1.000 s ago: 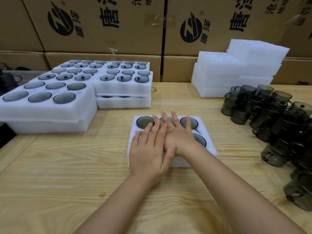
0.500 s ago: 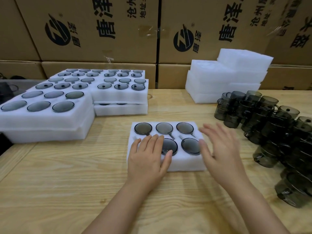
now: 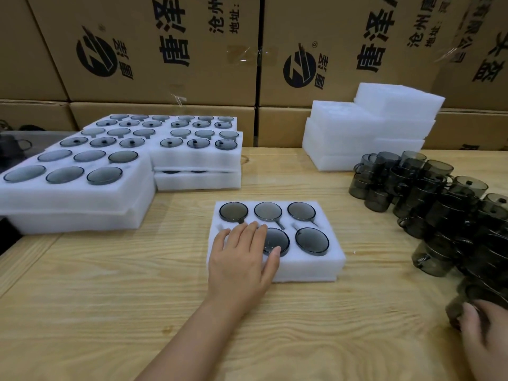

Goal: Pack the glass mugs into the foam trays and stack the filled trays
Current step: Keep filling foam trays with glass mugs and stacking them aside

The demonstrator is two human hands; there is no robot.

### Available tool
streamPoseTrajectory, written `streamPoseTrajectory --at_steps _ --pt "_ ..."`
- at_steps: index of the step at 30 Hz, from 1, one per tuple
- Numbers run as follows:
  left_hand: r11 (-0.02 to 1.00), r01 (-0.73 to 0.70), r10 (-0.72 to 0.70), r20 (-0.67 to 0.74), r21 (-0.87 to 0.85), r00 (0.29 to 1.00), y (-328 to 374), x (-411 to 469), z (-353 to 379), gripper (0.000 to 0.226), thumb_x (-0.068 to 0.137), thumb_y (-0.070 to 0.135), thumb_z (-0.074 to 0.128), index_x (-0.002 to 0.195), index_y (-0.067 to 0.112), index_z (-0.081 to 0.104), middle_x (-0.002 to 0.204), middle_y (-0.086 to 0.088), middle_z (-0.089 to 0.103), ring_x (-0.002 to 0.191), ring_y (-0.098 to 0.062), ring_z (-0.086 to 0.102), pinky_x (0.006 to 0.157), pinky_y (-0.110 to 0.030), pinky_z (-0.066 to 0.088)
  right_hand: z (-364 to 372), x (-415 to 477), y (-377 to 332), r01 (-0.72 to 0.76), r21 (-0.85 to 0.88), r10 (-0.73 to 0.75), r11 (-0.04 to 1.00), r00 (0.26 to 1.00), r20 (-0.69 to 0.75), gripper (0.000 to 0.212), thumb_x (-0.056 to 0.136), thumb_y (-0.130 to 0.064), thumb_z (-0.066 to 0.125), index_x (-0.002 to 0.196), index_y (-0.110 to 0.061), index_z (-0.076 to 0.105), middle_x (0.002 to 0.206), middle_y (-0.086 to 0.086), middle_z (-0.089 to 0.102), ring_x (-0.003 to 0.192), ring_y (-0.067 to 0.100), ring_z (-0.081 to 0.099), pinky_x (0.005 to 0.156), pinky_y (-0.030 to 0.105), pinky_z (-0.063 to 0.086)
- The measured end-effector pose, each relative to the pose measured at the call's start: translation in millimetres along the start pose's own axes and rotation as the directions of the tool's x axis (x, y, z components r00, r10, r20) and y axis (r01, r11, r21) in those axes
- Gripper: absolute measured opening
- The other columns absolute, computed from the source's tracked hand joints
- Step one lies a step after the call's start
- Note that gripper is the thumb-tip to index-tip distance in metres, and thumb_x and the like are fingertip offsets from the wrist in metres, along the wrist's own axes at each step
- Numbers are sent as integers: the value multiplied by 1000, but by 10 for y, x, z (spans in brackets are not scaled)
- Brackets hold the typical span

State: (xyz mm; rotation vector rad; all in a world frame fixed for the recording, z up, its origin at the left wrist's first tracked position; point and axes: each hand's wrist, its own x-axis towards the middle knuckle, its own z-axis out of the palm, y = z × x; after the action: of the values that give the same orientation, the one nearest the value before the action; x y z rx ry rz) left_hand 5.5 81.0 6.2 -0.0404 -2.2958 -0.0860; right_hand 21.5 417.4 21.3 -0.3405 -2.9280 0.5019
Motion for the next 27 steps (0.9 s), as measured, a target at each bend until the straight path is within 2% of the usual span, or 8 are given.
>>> streamPoseTrajectory --at_steps 3,7,10,12,15,19,24,27 --pt "1000 -5 5 -5 1 1000 -6 -2 9 46 90 39 42 106 7 72 106 -6 71 98 -23 68 86 -41 53 57 -27 -110 47 54 -49 997 999 21 123 57 -88 -7 109 2 59 93 19 61 90 36 56 85 45 41" --pt "1000 -8 8 -13 5 1000 -10 -3 24 46 89 39 43 106 7 71 107 -6 71 99 -23 68 85 -41 53 224 -230 -411 118 -30 -122 993 959 -257 72 82 -53 31 95 9 67 88 29 63 78 47 58 74 50 45" --pt "1000 -9 9 -17 -1 1000 -12 -5 31 46 90 40 43 107 7 71 106 -5 71 99 -23 67 85 -41 52 293 -253 -605 146 10 -131 989 915 -382 37 81 -34 71 97 -1 69 117 23 52 83 42 56 70 50 49" --pt "1000 -9 8 -17 -5 1000 -15 -7 31 46 90 40 43 107 7 71 105 -5 71 99 -23 67 85 -41 52 300 -196 -675 158 86 -121 984 936 -330 45 73 -29 75 112 -8 64 132 14 39 96 38 55 76 50 49" --pt "1000 -4 4 -15 -2 1000 -14 -8 35 46 90 40 43 107 8 71 105 -5 72 99 -23 67 85 -41 52 312 -65 -772 176 99 -158 979 974 -165 60 84 -39 61 137 -16 44 138 4 40 120 28 48 87 42 44" --pt "1000 -1 1 -13 -7 1000 -10 -9 24 46 89 40 43 108 7 71 107 -5 71 100 -22 67 89 -43 51 294 45 -925 141 111 -130 984 986 -107 62 81 -52 59 133 -22 47 121 2 46 106 28 54 77 37 43" --pt "986 -107 85 -171 -127 982 17 11 -3 43 90 34 48 117 5 65 115 -3 68 100 -19 66 97 -47 43 170 67 -1316 171 192 -100 966 938 -333 58 68 -46 74 115 -16 56 110 5 44 86 35 57 67 37 43" --pt "958 -186 138 -215 -220 967 60 5 -17 46 90 36 50 127 10 50 118 -1 66 102 -16 65 100 -47 40 101 37 -1591 224 223 -113 949 898 -425 58 69 -47 74 110 -11 55 109 8 45 74 34 56 59 33 35"
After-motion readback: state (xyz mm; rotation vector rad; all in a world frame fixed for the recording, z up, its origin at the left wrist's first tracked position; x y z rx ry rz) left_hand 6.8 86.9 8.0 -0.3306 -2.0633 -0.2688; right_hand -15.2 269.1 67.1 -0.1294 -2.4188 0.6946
